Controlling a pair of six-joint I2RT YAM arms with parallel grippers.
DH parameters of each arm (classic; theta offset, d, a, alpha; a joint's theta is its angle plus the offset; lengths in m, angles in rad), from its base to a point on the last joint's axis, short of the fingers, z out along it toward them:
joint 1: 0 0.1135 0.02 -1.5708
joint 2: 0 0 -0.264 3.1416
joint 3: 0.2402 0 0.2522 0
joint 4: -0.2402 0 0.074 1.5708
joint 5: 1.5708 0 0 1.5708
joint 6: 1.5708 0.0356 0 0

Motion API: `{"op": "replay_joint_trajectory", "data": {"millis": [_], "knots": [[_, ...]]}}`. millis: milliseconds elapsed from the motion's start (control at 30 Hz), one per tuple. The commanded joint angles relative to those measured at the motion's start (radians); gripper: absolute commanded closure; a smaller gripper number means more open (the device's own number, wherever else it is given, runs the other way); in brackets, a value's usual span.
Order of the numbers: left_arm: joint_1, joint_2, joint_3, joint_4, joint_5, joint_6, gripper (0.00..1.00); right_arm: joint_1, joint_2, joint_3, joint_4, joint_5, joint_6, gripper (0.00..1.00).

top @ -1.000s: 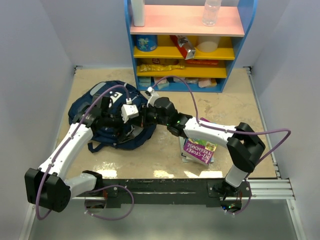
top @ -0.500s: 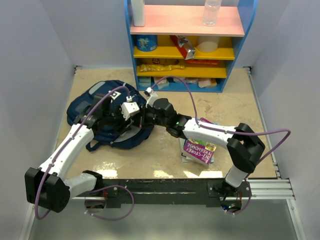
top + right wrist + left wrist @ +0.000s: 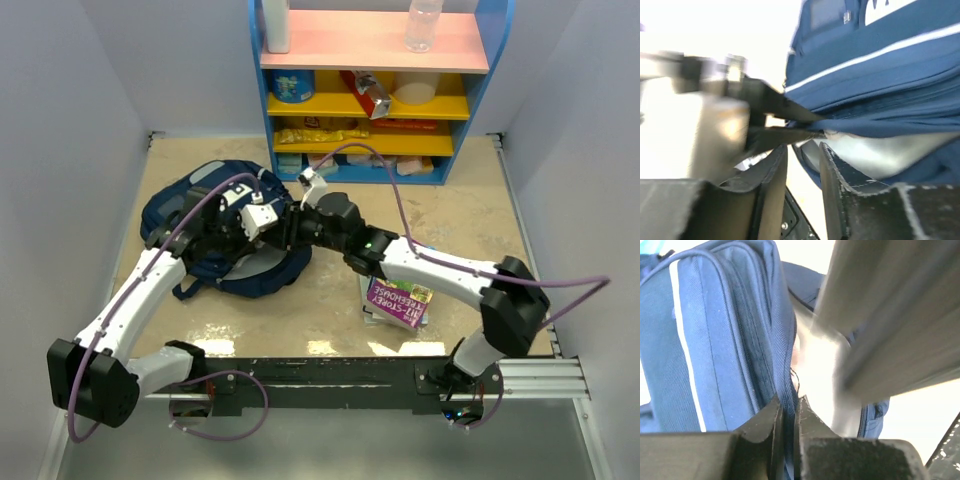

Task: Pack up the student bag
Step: Unzip the student bag at the center of the board.

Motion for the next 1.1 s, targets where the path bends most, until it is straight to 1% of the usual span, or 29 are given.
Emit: {"op": "replay_joint_trajectory", "data": {"millis": [0,33,67,100,133,233,267,300,367,400,467,567,667,833,1067], "knots": [[0.01,-0.047,-0.003,0.084,-0.075,-0.007,1.0,0.01,-0.207,-0.07,0.019,0.073,-0.128,0.62],[0.01,-0.047,-0.003,0.091,-0.074,-0.009,1.0,0.01,-0.256,-0.107,0.014,0.076,-0.13,0.64],[0.01,-0.041,-0.002,0.092,-0.072,-0.017,1.0,0.012,-0.279,-0.148,0.025,0.085,-0.13,0.69],[0.01,-0.038,0.0,0.097,-0.071,-0.026,1.0,0.016,-0.293,-0.223,0.057,0.087,-0.119,0.8],[0.01,-0.035,-0.002,0.113,-0.071,-0.04,1.0,0.021,-0.298,-0.251,0.066,0.088,-0.11,0.83],[0.01,-0.016,0.006,0.133,-0.049,-0.098,1.0,0.074,-0.273,-0.284,0.099,0.124,-0.125,0.89],[0.01,-0.009,0.011,0.137,-0.042,-0.104,1.0,0.096,-0.255,-0.282,0.111,0.142,-0.157,0.9],[0.01,-0.004,0.024,0.138,-0.035,-0.112,1.0,0.134,-0.246,-0.277,0.14,0.182,-0.173,0.94],[0.01,0.008,0.053,0.14,-0.023,-0.129,1.0,0.171,-0.22,-0.282,0.213,0.232,-0.222,0.97],[0.01,0.011,0.063,0.144,-0.02,-0.138,1.0,0.205,-0.215,-0.303,0.249,0.299,-0.237,0.98],[0.01,0.019,0.09,0.15,0.003,-0.155,1.0,0.222,-0.178,-0.325,0.356,0.335,-0.253,1.0],[0.01,0.04,0.136,0.152,0.037,-0.187,1.0,0.237,-0.122,-0.316,0.416,0.377,-0.259,1.0],[0.008,0.06,0.172,0.134,0.061,-0.213,1.0,0.26,-0.046,-0.267,0.45,0.418,-0.297,1.0],[0.008,0.06,0.185,0.117,0.101,-0.224,1.0,0.263,0.023,-0.228,0.471,0.504,-0.346,1.0],[0.008,0.037,0.15,0.097,0.107,-0.213,1.0,0.272,0.03,-0.186,0.475,0.5,-0.406,1.0]]}}
